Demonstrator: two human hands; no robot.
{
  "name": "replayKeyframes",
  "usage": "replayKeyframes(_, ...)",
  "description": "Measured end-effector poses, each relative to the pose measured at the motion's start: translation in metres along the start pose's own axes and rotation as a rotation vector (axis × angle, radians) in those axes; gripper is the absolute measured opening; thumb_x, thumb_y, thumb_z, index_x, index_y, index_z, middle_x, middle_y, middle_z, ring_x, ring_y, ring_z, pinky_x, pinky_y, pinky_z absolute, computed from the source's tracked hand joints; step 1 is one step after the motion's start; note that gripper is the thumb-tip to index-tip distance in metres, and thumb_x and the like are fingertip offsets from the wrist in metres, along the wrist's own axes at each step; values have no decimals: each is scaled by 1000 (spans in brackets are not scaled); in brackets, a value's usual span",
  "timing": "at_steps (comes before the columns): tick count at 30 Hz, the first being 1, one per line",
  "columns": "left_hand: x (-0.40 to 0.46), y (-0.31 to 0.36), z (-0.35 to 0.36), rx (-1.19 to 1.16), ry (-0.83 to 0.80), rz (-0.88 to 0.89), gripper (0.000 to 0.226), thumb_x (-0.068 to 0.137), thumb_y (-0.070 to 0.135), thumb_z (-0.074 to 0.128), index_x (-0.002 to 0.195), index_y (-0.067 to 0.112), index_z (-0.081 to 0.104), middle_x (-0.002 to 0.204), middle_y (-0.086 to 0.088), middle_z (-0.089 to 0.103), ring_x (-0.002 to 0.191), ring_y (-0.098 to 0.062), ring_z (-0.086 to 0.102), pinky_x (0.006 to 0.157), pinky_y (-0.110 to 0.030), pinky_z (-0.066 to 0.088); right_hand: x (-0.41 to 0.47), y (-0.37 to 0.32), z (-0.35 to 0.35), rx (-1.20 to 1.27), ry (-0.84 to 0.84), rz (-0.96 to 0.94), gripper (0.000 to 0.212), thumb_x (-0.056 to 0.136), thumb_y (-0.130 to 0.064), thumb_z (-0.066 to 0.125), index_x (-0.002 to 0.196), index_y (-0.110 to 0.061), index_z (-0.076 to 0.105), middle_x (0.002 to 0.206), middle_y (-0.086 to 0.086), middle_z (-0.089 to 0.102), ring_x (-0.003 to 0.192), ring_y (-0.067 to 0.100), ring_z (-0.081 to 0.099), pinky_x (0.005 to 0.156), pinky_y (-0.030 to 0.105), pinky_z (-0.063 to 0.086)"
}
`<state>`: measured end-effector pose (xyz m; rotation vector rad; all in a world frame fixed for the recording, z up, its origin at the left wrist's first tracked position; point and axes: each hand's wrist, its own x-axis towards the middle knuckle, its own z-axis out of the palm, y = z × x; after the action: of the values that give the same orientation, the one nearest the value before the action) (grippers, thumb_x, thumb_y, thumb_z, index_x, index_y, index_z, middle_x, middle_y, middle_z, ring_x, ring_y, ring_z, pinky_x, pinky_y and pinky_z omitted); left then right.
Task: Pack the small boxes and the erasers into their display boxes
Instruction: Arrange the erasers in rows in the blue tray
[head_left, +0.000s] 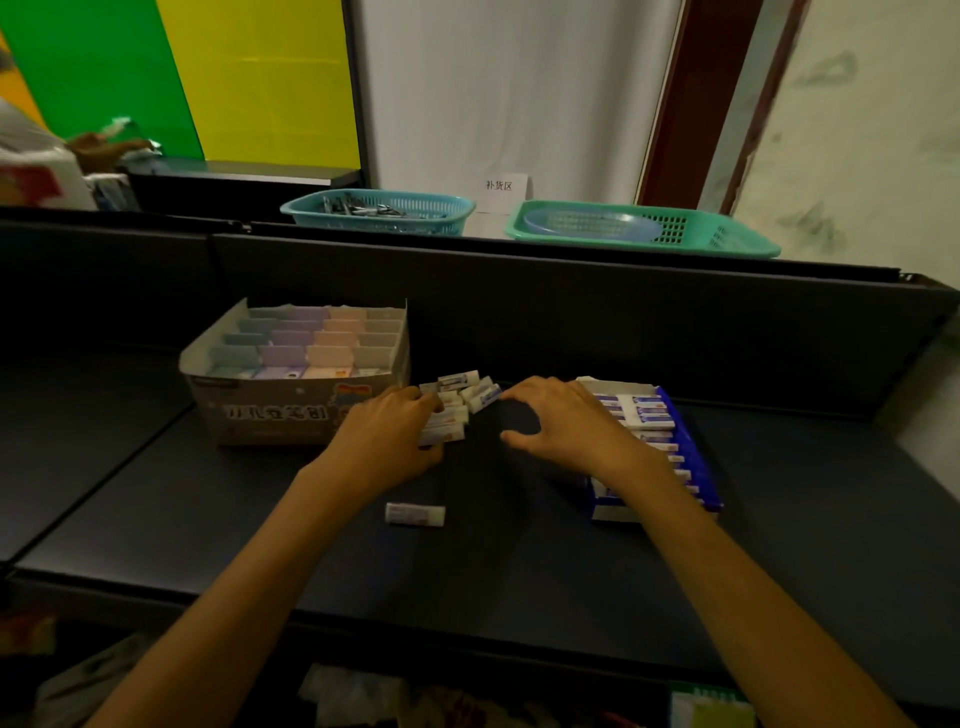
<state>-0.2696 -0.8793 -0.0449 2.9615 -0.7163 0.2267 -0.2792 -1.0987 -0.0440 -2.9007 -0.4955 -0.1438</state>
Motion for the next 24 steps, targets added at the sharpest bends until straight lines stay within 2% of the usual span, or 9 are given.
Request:
replayKeyframes(5, -14, -9, 4, 1, -20, 18, 55, 87, 43, 58, 136, 25, 39, 135, -1, 46, 121, -18, 45, 94, -37, 43, -4, -19, 12, 54, -20, 1, 58, 89, -45, 58, 141, -30, 37, 147, -2, 38, 135, 19, 34, 108, 36, 29)
replayKeyframes(11, -26, -19, 6, -25, -35, 25, 53, 86, 43, 59, 133, 25, 43, 130, 0, 50, 116, -19, 48, 88, -34, 47, -13, -48, 21, 125, -78, -42, 55, 89, -45, 58, 139, -30, 41, 144, -3, 42, 132, 19, 38, 106, 40, 38)
replayKeyframes(17, -36, -30, 8, -94, -56, 9, 48, 85, 41, 61, 129, 28, 47, 127, 2, 51, 113, -17, 50, 88, -34, 46, -19, -76, 26, 238, -113, -125, 40, 89, -41, 60, 127, -27, 55, 127, -4, 54, 115, 10, 49, 92, 26, 43)
replayKeyframes(21, -39, -36, 11, -129, -52, 20, 48, 86, 39, 61, 130, 28, 47, 129, 2, 51, 114, -16, 51, 89, -34, 47, -22, -85, 28, 191, -185, -159, 36, 90, -44, 57, 121, -26, 61, 127, -6, 51, 115, 8, 46, 94, 28, 41)
replayKeyframes(24, -36, -35, 14, -164, -57, 38, 51, 87, 37, 61, 133, 27, 43, 133, 2, 49, 118, -15, 49, 93, -32, 46, -23, -80, 30, 139, -204, -144, 30, 92, -35, 56, 120, -26, 61, 128, -7, 50, 116, 7, 45, 92, 25, 40)
